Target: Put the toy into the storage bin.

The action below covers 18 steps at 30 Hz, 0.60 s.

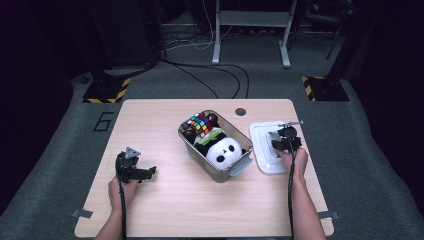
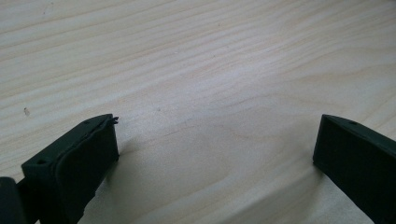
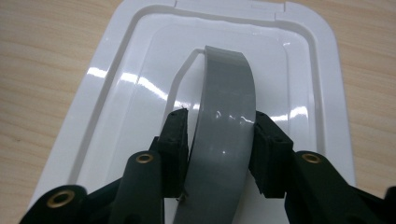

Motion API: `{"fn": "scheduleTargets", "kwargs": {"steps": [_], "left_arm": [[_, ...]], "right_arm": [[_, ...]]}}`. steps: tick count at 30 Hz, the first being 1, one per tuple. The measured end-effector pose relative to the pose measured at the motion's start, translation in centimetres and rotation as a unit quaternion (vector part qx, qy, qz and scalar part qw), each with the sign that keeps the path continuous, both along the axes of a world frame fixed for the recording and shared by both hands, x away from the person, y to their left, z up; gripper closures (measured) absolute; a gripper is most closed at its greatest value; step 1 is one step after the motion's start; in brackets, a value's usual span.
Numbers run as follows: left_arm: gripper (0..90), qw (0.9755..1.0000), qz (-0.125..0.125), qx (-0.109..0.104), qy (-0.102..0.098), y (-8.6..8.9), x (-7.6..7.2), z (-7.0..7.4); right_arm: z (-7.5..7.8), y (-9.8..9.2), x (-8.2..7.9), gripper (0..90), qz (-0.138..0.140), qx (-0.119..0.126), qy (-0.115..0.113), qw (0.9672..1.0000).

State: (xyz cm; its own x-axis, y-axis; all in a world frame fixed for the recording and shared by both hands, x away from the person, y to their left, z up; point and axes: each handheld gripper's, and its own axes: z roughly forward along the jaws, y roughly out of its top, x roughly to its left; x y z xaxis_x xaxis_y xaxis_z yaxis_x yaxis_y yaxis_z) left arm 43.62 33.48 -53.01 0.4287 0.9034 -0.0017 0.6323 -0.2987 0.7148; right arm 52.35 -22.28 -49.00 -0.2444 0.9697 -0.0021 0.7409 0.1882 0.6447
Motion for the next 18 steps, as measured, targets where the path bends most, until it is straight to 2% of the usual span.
{"fn": "scheduleTargets", "kwargs": {"steps": [4, 11, 18], "left_arm": [[0.0, 1.0, 0.0, -0.001, 0.0, 0.0, 0.0, 0.0], [0.0, 1.0, -0.001, 0.001, 0.001, 0.0, 0.0, 0.0], [0.0, 1.0, -0.001, 0.001, 0.0, 0.0, 0.0, 0.0]], "right_arm": [[0.1, 0.2, -0.2, 66.5, 0.004, 0.001, -0.002, 1.0], [0.3, 0.7, -0.4, 66.8, 0.03, -0.009, -0.003, 0.9995], [1.2, 0.9, -0.9, 66.8, 0.041, -0.008, -0.01, 0.9991]]}}
